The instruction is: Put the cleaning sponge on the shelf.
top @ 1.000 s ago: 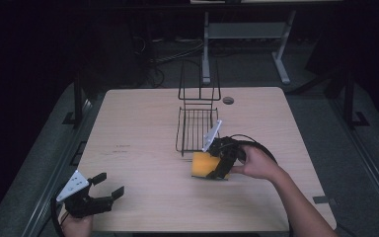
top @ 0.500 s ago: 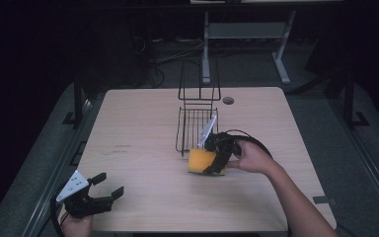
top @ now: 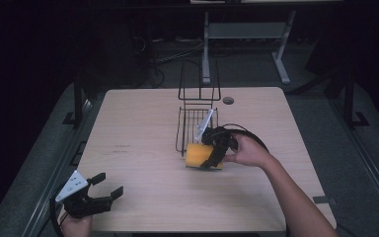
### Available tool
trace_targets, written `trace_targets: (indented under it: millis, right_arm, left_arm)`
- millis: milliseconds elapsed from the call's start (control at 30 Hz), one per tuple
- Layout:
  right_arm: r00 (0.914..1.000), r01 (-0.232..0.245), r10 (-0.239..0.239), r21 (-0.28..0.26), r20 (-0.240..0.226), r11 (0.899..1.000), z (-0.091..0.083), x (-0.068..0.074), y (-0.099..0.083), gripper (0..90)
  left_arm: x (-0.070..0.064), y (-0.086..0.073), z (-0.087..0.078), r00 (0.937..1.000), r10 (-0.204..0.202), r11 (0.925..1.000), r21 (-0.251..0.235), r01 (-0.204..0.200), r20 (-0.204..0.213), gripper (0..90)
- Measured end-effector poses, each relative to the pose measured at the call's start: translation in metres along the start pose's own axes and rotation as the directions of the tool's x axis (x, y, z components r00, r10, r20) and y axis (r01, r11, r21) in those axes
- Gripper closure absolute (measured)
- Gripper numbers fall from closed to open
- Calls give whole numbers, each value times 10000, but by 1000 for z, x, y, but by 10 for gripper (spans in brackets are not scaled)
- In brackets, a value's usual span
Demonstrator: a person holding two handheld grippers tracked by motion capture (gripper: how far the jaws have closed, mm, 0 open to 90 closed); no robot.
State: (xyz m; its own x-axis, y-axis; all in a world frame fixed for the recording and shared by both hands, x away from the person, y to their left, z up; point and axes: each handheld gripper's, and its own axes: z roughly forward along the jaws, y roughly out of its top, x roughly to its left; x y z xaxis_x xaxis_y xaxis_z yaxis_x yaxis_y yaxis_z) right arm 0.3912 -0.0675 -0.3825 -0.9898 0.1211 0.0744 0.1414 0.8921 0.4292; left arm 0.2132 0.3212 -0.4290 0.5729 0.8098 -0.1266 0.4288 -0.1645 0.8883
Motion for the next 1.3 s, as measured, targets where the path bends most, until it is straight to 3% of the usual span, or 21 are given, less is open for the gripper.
trace_targets:
  millis: [533,1300]
  right_arm:
    - [10000,-22,22,110,14,9999,4,-21,9,217]
    - [9985,-537,537,-33,-116,9986,10,-49,8,216]
  left_arm:
    - [1,0,-1,10000,-32,10000,-7,32,-35,128]
    - [2,0,-1,10000,-70,10000,-42,70,-33,128]
